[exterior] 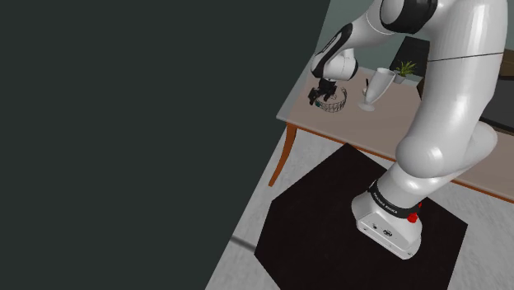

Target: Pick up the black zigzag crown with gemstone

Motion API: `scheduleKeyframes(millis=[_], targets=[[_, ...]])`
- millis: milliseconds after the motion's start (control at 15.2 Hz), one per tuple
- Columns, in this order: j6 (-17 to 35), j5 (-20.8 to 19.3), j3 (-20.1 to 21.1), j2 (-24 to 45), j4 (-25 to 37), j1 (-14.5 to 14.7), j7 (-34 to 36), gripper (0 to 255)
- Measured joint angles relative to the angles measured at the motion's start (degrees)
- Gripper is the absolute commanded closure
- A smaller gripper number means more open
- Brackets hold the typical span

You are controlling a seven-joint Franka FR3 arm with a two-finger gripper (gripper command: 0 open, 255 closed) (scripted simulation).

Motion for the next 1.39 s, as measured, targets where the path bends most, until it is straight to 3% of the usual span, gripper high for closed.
scheduleKeyframes(millis=[132,198,858,1386], targets=[[1.0,0.5,0.6,1.3,0.2,-0.4,-0.4,0],[1.2,0.7,0.7,1.4,0.2,-0.5,-0.5,255],[1.5,0.8,0.8,1.6,0.3,-0.6,-0.5,255],[-2.1,-1.3,-1.3,-2.8,-0.7,1.1,1.0,255]])
